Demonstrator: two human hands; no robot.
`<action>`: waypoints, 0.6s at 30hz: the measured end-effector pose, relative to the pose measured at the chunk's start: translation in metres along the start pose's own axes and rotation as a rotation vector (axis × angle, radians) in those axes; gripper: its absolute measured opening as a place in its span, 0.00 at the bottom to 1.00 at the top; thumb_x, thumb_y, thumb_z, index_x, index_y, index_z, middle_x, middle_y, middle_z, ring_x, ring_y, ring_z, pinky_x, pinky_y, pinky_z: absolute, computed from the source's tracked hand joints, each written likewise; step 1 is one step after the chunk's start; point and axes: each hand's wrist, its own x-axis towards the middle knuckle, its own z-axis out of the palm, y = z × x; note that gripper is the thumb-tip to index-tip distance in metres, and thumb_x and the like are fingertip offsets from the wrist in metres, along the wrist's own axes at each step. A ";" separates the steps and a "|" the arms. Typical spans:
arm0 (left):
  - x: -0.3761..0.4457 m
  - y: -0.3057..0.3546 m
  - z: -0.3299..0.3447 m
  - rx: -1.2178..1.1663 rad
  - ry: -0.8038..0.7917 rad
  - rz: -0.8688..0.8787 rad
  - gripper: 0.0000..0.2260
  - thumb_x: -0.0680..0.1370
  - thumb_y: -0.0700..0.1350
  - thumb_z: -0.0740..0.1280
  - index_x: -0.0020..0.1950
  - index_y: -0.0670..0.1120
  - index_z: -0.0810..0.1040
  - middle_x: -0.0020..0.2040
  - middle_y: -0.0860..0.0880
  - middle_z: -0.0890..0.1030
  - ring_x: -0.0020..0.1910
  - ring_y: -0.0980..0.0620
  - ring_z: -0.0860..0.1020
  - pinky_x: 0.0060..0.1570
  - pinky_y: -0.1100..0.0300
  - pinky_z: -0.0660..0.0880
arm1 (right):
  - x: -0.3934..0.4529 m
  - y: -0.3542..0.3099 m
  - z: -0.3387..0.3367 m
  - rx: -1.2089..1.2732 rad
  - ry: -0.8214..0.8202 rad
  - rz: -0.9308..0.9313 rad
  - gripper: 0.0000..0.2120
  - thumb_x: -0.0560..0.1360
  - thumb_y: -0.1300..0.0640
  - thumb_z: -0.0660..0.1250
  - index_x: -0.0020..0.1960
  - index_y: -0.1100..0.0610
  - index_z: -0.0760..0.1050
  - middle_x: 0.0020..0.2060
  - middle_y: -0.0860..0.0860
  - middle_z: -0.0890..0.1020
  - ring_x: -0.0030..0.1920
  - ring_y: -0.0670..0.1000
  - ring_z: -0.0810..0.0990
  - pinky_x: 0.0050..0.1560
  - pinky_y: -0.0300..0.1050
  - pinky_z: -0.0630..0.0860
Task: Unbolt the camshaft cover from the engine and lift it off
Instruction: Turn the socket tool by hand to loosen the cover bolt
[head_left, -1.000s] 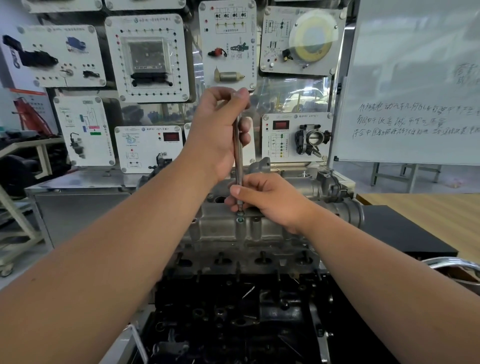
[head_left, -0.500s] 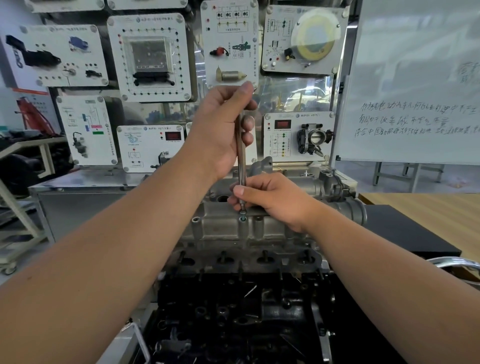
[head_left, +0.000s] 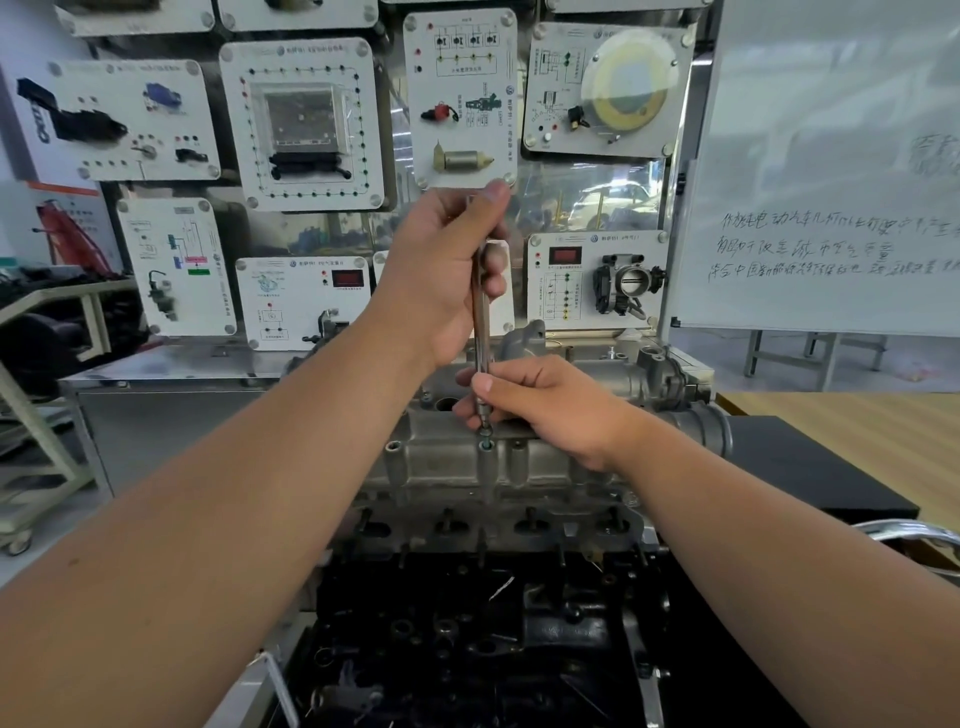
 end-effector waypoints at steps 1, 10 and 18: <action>0.000 -0.001 0.000 -0.002 -0.010 -0.005 0.10 0.85 0.46 0.64 0.44 0.46 0.73 0.32 0.53 0.77 0.24 0.58 0.69 0.25 0.65 0.66 | 0.000 0.000 0.000 -0.017 0.007 -0.007 0.08 0.82 0.53 0.66 0.52 0.48 0.84 0.49 0.52 0.87 0.50 0.49 0.85 0.62 0.48 0.80; -0.002 -0.006 -0.002 -0.040 -0.026 -0.098 0.15 0.87 0.53 0.58 0.50 0.46 0.78 0.34 0.53 0.78 0.27 0.57 0.72 0.30 0.62 0.68 | 0.003 0.002 -0.001 0.020 0.004 0.018 0.03 0.81 0.58 0.66 0.53 0.58 0.76 0.49 0.52 0.87 0.51 0.50 0.86 0.62 0.52 0.79; -0.005 -0.007 0.005 -0.025 0.037 -0.032 0.09 0.85 0.49 0.64 0.46 0.49 0.72 0.34 0.54 0.77 0.25 0.57 0.68 0.24 0.65 0.64 | 0.001 0.001 0.001 0.074 0.031 0.008 0.05 0.80 0.61 0.68 0.47 0.54 0.82 0.46 0.55 0.88 0.47 0.51 0.86 0.57 0.47 0.82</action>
